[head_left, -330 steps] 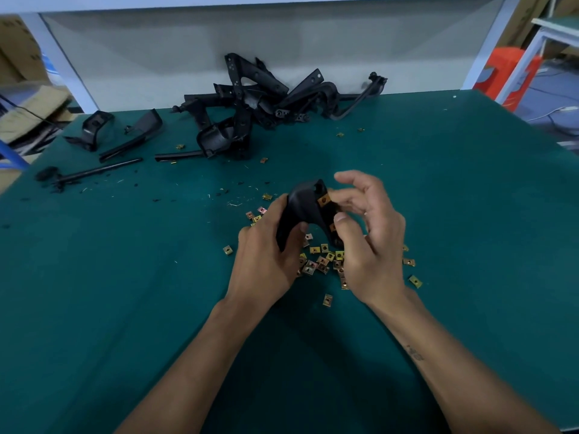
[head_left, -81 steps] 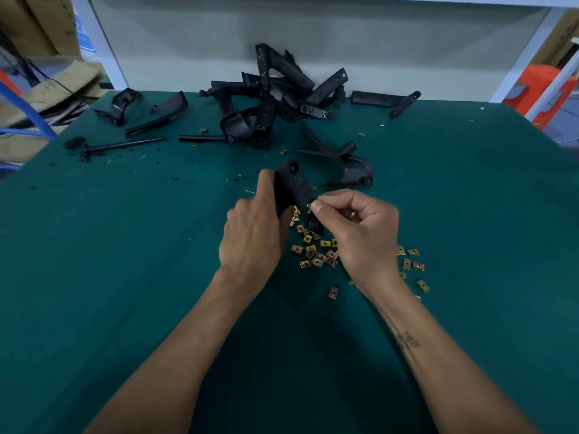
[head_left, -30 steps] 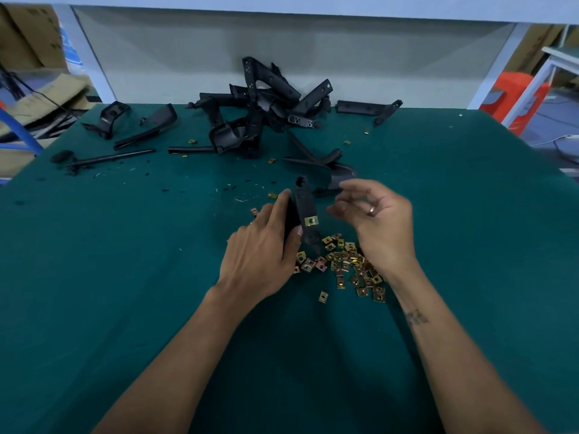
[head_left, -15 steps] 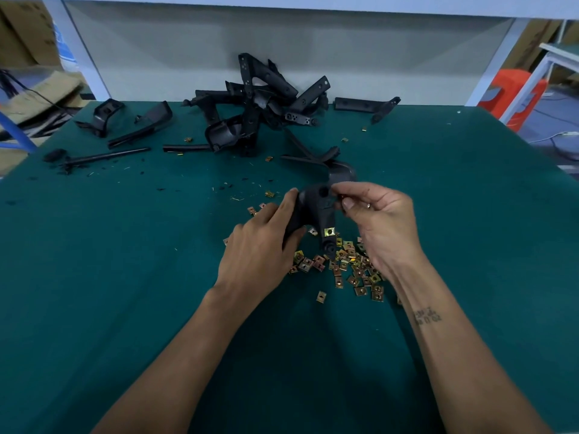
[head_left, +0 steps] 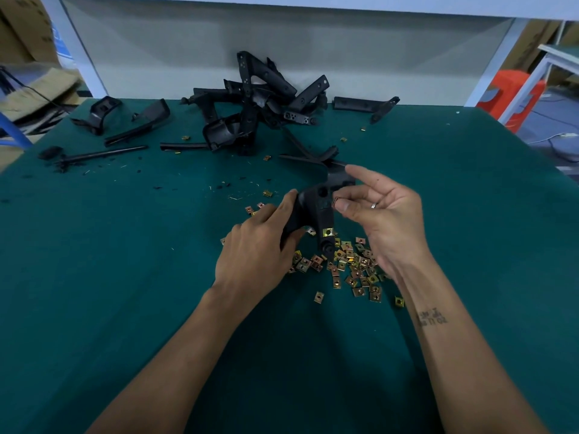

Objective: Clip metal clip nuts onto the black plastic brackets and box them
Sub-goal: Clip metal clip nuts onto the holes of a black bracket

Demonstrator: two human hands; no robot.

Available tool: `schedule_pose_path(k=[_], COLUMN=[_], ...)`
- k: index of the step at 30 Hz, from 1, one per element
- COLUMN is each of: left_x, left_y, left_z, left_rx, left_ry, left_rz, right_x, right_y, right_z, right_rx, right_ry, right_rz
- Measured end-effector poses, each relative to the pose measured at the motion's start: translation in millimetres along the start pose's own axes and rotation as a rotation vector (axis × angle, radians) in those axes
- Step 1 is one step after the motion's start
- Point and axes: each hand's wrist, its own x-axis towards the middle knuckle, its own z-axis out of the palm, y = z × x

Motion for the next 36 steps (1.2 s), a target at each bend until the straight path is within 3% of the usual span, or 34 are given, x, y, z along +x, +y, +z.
schedule_pose_path(k=[20,29,36], left_x=[-2,-2,-1], left_y=[7,9,10], left_z=[-1,0,0], left_rx=[0.064,0.089,0.096], left_ry=[-0.042,-0.035,-0.034], left_rz=[-0.017,-0.049,-0.075], right_x=[-3,-12,-17], right_y=[-9,-21,-23], right_z=[-3,8,15], right_rx=[-0.395,-0.749,-0.79], right_ry=[-0.089,-0.081,-0.036], right_rz=[-0.196,-0.32,-0.32])
